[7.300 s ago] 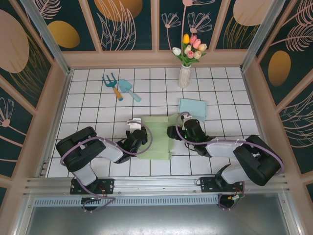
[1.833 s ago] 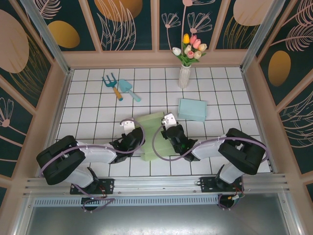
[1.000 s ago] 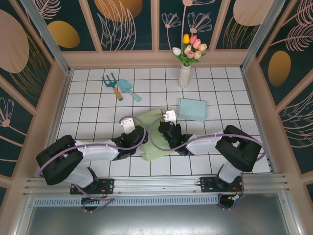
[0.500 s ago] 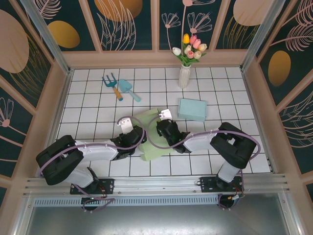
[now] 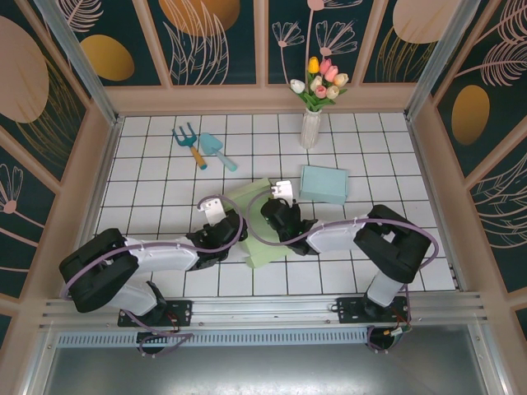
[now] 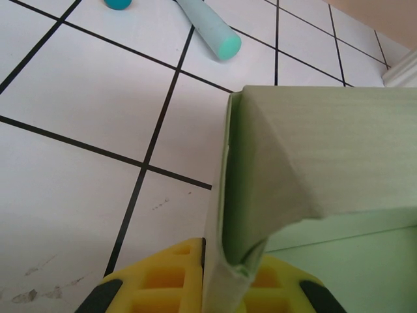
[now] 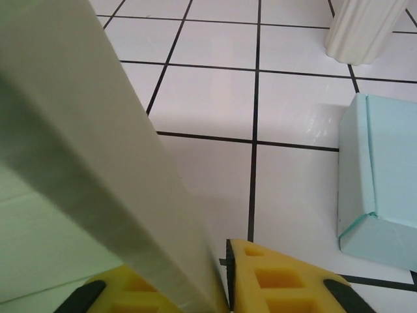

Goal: Fold the paper box

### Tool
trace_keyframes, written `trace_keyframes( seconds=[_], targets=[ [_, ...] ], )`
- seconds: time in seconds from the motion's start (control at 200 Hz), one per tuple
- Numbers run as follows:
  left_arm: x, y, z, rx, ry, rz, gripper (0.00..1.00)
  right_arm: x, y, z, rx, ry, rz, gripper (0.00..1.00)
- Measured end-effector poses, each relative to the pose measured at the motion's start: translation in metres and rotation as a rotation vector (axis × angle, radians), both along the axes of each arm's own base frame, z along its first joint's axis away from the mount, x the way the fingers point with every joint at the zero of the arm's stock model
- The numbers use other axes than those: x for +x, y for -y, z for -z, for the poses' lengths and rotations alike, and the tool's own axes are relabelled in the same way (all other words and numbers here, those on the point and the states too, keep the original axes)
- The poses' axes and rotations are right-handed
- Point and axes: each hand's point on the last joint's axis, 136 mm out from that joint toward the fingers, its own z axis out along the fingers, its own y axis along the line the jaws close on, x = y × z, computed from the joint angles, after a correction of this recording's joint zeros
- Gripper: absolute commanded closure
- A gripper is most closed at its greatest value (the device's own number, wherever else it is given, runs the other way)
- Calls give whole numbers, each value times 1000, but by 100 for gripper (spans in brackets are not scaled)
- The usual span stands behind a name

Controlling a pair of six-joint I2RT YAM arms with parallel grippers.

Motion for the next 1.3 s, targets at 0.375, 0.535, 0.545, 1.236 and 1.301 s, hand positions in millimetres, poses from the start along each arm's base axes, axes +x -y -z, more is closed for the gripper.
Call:
trace_keyframes(
  seconds=[0.375,0.535,0.545,1.236,1.301],
  targets=[
    [10,-13,-3,152,19,-44,100,-54,-6,-62,109,28,-197,34],
    [14,-8,-37,294,81,71,100,-82,28,-95,169,48,-212,28],
    [15,-7,-40,298,86,75,100,-83,30,-96,168,49,-213,28],
    [6,21,-227,1706,420,962,100,-117,105,-98,188,173,-237,21],
    [4,29,-235,1827,360,1127,100,-118,103,-102,204,184,-253,21]
  ],
)
